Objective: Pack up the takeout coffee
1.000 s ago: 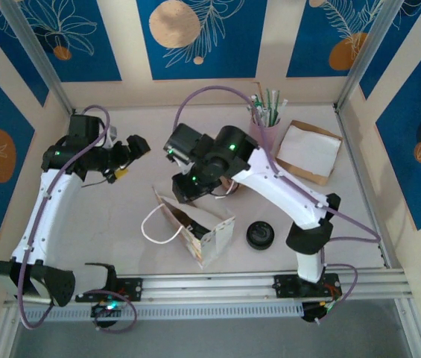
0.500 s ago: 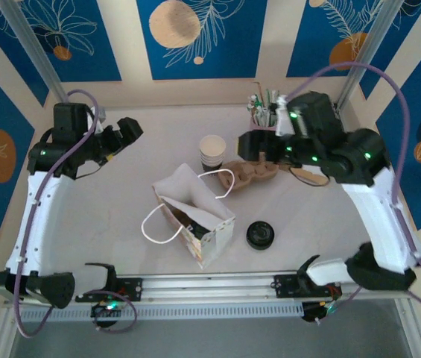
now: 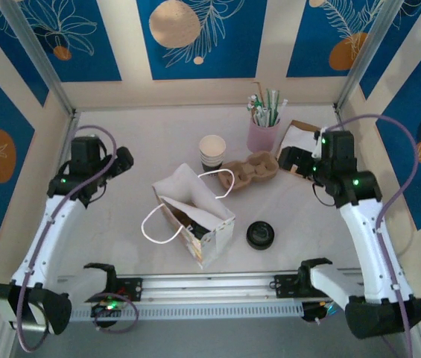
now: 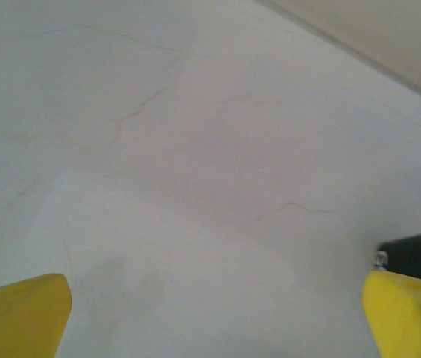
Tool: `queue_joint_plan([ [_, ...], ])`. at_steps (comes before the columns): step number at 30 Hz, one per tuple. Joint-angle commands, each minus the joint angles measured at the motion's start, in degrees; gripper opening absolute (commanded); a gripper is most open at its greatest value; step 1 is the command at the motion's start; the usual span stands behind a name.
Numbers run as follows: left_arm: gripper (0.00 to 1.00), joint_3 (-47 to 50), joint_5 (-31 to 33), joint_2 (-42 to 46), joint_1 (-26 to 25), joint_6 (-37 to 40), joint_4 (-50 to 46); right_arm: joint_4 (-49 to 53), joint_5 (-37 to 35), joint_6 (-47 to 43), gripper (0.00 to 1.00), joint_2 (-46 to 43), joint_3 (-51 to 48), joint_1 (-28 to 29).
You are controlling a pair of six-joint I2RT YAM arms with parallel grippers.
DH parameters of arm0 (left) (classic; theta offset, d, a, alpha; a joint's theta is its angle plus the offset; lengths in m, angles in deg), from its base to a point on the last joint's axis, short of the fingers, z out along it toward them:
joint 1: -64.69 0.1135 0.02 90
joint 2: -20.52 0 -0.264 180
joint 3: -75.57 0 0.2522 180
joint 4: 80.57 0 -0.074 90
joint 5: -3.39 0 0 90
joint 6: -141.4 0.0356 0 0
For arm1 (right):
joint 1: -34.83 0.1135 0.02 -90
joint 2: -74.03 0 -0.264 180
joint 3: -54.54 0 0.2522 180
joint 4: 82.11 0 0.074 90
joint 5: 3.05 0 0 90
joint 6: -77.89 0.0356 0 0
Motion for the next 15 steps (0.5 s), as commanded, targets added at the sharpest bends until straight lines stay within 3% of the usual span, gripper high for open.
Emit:
queue_joint_plan([
  [1,1.00,7.84,6.45,4.01,0.48,3.10,12.69,-17.47,-2.10,-4.27,0.99,-5.67,-10.49,-3.54],
  [5,1.00,17.54,12.41,9.54,0.48,7.72,18.81,-30.45,0.54,-4.27,0.99,-9.61,-24.36,-9.94],
  [9,1.00,20.68,18.87,10.46,0.48,11.03,18.38,-42.51,1.22,-5.34,0.99,-11.90,-34.59,-14.09],
  [15,1.00,27.46,18.38,8.74,0.54,18.65,30.66,-55.08,1.92,-5.32,0.99,-7.95,-41.25,-18.35],
])
